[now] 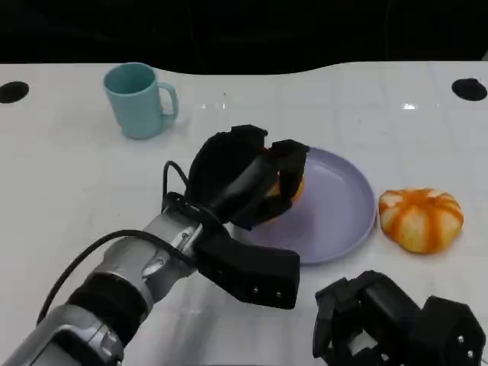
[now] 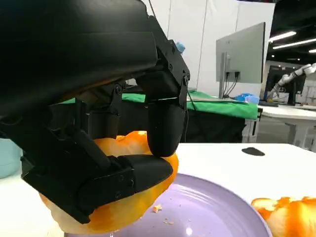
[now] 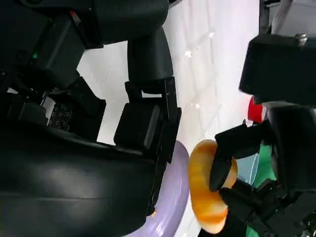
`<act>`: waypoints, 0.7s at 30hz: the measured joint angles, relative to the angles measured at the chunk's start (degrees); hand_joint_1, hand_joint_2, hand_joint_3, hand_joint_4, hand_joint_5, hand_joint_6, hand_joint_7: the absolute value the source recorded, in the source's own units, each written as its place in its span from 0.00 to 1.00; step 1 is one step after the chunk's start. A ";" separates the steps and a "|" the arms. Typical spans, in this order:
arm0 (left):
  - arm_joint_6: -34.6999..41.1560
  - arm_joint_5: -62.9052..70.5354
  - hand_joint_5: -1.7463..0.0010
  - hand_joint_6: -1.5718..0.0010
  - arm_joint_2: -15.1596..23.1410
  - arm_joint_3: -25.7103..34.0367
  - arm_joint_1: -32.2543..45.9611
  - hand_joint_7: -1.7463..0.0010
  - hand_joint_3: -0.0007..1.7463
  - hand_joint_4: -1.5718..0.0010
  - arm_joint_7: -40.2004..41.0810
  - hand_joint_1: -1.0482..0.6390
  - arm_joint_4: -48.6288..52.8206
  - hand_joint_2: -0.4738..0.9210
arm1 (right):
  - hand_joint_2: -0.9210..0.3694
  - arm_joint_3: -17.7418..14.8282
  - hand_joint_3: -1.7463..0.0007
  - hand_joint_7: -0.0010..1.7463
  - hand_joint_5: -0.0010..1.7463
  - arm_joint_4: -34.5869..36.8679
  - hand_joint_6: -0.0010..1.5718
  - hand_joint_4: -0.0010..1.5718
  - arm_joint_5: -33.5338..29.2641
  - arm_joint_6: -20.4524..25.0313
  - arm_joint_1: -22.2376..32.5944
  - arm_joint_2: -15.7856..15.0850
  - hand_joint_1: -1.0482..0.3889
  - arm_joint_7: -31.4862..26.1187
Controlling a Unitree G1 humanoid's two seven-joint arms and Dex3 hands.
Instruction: Grasp the bread from the table and place it into the plate.
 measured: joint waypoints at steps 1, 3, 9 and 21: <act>-0.03 0.02 0.00 0.56 -0.41 -0.28 -0.40 0.00 0.63 0.42 0.16 0.51 1.22 0.59 | 0.61 0.00 0.24 0.59 0.75 -0.07 1.00 0.98 -0.05 0.08 0.02 0.00 0.00 -0.12; -0.24 -0.08 0.00 0.55 -1.09 -0.55 -1.05 0.08 0.58 0.45 0.22 0.50 3.19 0.65 | 0.61 0.01 0.24 0.59 0.75 -0.16 1.00 0.98 -0.07 0.12 0.04 0.01 0.00 -0.15; -2.34 -2.59 0.28 0.61 -2.12 -0.50 -2.31 0.62 0.21 0.63 -1.66 0.43 6.65 0.92 | 0.61 0.06 0.23 0.59 0.75 -0.44 1.00 0.98 -0.15 0.16 0.08 0.01 0.00 -0.17; -4.35 -4.70 0.68 0.89 -1.13 -0.61 -3.43 0.97 0.14 1.00 -11.32 0.14 5.42 1.00 | 0.62 0.14 0.22 0.60 0.75 -0.69 1.00 0.98 -0.36 0.11 0.15 0.01 0.00 -0.34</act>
